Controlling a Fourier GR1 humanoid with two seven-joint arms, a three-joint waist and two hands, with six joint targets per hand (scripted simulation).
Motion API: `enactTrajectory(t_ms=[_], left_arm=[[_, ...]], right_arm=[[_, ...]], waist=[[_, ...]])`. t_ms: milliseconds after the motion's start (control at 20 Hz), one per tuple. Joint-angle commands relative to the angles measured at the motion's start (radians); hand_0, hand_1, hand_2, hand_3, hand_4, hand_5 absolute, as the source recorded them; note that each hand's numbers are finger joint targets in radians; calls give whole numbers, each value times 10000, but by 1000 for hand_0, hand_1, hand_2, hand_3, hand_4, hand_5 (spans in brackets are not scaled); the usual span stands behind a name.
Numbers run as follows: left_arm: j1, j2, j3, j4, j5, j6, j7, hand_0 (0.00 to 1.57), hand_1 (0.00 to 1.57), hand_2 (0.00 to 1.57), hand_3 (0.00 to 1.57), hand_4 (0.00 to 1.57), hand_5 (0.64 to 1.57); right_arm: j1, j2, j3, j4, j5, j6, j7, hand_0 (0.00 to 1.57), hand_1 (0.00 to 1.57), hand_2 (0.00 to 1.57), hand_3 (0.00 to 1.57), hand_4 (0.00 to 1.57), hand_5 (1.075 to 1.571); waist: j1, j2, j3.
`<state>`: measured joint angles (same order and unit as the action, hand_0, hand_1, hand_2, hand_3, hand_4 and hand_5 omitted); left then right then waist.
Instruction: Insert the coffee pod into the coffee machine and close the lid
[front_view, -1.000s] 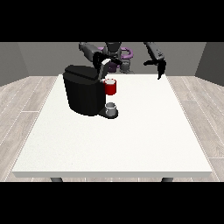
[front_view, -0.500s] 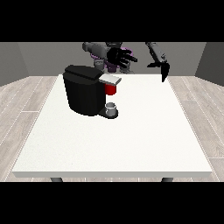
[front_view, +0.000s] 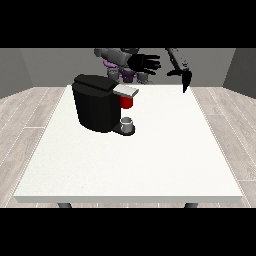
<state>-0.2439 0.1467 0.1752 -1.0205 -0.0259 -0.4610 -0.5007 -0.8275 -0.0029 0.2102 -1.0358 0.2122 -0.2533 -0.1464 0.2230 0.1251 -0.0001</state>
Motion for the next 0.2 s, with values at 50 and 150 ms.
enactTrajectory(t_ms=[50, 150], left_arm=[[364, 449, 121, 461, 45, -523, -689, 0, 0, 0, 0, 270, 1571], [-5, 19, -38, 735, -270, 93, -893, 0, 0, 0, 0, 168, 1571]], right_arm=[[1217, 28, 1541, -675, -535, 709, -1244, 0, 0, 0, 0, 493, 1571], [1840, 28, 2511, -1205, -1413, 382, -1410, 0, 0, 0, 0, 461, 1571]], waist=[[-166, -108, -1], [-170, 191, -2]])
